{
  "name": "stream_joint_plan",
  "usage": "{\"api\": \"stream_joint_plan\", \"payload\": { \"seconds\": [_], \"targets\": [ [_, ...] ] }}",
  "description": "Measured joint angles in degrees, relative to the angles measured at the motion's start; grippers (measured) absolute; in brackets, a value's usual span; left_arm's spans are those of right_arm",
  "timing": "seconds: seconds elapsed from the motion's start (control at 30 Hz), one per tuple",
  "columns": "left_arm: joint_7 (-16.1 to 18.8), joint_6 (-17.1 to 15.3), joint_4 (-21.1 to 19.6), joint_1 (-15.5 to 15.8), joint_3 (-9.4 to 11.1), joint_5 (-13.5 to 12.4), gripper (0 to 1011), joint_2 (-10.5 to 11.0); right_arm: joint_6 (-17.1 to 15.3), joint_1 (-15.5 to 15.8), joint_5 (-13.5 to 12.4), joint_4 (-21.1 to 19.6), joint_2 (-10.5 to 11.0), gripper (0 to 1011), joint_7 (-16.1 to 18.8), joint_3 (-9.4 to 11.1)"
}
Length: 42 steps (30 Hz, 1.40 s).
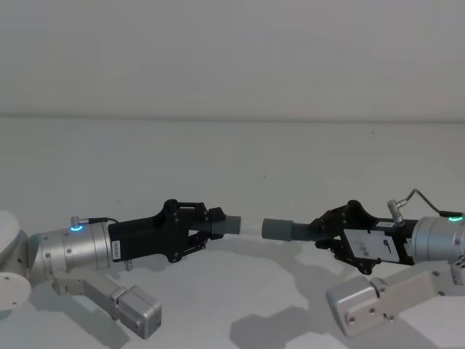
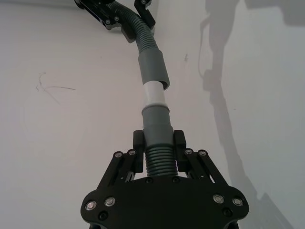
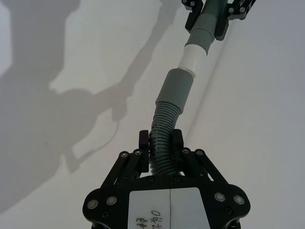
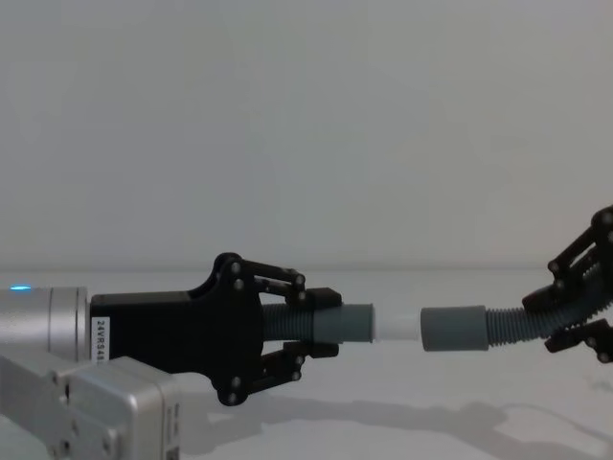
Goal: Use both hands to pick up one end of the pipe from the table, align the ends, and insert them.
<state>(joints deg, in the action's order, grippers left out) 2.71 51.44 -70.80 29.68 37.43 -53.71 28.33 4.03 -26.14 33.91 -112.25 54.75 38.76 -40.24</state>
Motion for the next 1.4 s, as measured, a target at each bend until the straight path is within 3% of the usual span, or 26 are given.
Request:
{"api": "stream_joint_plan", "payload": {
  "seconds": [1.4],
  "targets": [
    [0.0,0.0,0.0,0.0,0.0,0.0,368,0.0,0.9,2.3,0.4,-0.7,0.1,269,-0.7,2.4]
  ]
}}
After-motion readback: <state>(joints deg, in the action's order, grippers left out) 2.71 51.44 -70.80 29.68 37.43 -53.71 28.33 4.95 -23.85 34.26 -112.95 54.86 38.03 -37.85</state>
